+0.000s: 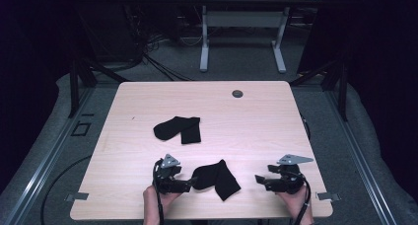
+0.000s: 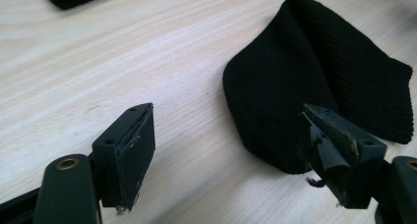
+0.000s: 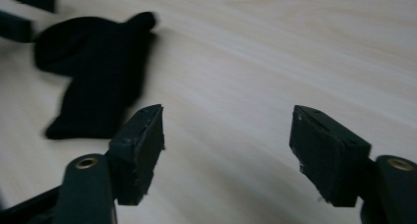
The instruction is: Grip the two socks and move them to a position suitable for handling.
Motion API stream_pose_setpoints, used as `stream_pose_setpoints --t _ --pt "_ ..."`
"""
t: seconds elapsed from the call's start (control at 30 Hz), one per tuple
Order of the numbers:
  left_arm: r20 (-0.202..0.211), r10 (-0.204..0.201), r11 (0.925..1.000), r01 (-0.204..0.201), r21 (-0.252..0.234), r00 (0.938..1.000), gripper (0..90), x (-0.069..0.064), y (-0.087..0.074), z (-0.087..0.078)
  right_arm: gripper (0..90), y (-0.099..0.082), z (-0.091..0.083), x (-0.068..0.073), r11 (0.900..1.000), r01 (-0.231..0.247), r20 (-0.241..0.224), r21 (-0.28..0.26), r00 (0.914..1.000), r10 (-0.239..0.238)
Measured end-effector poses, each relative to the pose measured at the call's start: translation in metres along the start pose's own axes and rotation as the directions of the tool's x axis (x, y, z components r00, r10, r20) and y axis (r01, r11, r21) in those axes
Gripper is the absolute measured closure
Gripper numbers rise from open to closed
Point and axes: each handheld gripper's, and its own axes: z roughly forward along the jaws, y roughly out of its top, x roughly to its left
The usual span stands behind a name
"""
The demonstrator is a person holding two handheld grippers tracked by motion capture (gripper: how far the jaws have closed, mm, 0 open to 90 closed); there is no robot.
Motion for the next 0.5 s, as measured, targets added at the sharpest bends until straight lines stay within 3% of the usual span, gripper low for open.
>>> stream_pose_setpoints --t 0.07,0.1,0.13,0.2,0.23,0.33,0.5 --pt "0.007 0.006 1.0000 -0.006 0.003 1.0000 28.1 -0.001 0.001 0.004 35.7 0.003 0.010 0.017 0.9990 0.027 -0.051 0.035 0.9984 -0.025" --pt "0.007 0.006 1.0000 -0.006 0.003 1.0000 29.3 -0.001 0.001 0.004 35.7 0.003 0.010 0.017 0.9990 0.027 -0.051 0.035 0.9984 -0.025" --pt "0.010 0.022 0.9997 -0.022 0.012 0.9997 31.3 -0.003 0.003 0.007 40.3 0.006 0.019 0.033 0.9952 0.070 -0.077 0.068 0.9949 -0.065" --pt "0.000 0.034 0.9992 -0.034 0.021 0.9994 33.6 -0.006 0.003 0.010 45.7 0.008 0.027 0.045 0.9928 0.088 -0.105 0.082 0.9913 -0.079" --pt "0.002 0.047 0.9981 -0.047 0.039 0.9989 35.5 -0.007 0.004 0.012 48.1 0.009 0.031 0.049 0.9898 0.101 -0.098 0.101 0.9911 -0.091" --pt "-0.002 0.072 0.9966 -0.072 0.041 0.9974 42.7 -0.011 0.004 0.014 57.9 0.008 0.041 0.054 0.9862 0.104 -0.095 0.130 0.9913 -0.092" --pt "-0.004 0.108 0.9931 -0.107 0.048 0.9942 59.9 -0.016 0.004 0.015 73.9 0.007 0.042 0.058 0.9856 0.118 -0.111 0.121 0.9883 -0.105"
